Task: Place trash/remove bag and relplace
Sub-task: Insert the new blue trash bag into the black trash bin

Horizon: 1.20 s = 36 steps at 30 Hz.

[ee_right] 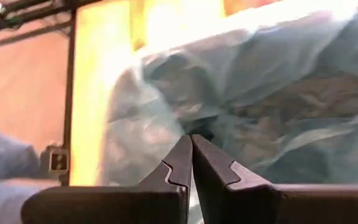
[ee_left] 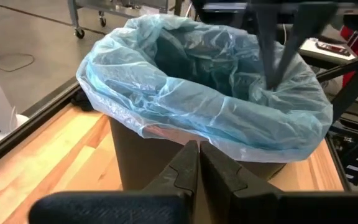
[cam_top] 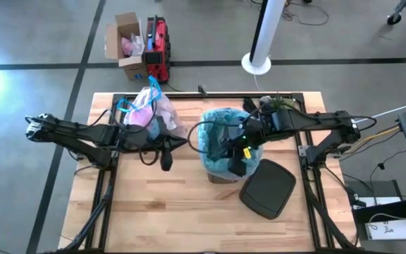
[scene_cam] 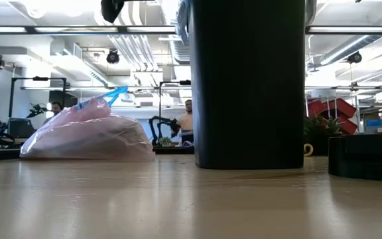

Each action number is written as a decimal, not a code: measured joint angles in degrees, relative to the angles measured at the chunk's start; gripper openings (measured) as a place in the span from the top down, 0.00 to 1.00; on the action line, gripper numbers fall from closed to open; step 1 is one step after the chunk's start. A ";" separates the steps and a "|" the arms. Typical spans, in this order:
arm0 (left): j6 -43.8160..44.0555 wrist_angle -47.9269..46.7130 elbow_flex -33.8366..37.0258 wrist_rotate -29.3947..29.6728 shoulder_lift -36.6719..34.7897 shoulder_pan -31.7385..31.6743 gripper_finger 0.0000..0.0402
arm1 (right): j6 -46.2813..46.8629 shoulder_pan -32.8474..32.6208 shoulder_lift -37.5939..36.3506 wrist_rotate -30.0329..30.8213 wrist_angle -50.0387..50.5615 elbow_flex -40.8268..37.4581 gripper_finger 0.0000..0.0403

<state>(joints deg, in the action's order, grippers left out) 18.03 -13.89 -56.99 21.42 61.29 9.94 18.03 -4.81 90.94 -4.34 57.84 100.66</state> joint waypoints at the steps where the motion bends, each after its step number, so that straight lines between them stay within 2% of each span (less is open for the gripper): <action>1: -0.21 0.06 0.00 -0.01 -0.08 0.00 1.00 | -0.04 0.40 0.39 1.24 -0.09 -0.13 1.00; 3: -0.44 0.37 0.00 -0.03 -0.11 -0.02 1.00 | -0.63 1.34 1.74 1.88 -0.10 -0.16 1.00; 9: -0.24 0.94 0.02 -0.08 0.05 -0.02 1.00 | 0.90 3.59 8.22 -1.91 0.85 -0.29 1.00; 15: 1.12 0.94 0.02 -0.12 -0.22 0.17 0.99 | 5.63 4.55 10.66 6.16 2.08 -0.35 1.00; 22: 1.28 0.96 0.02 -0.10 -0.22 0.17 0.99 | 6.79 4.97 10.82 7.35 1.99 -0.26 1.00; 32: 0.51 1.91 0.02 -0.06 0.10 0.17 0.99 | 9.47 5.59 7.39 7.37 2.53 0.20 1.00; 36: 0.45 3.73 0.02 -0.08 1.47 0.19 0.99 | 11.49 5.82 7.37 4.10 2.53 0.19 1.00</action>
<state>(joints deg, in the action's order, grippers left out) 18.48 -10.17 -56.97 21.34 62.77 10.13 29.52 1.02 98.30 -0.24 60.38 100.86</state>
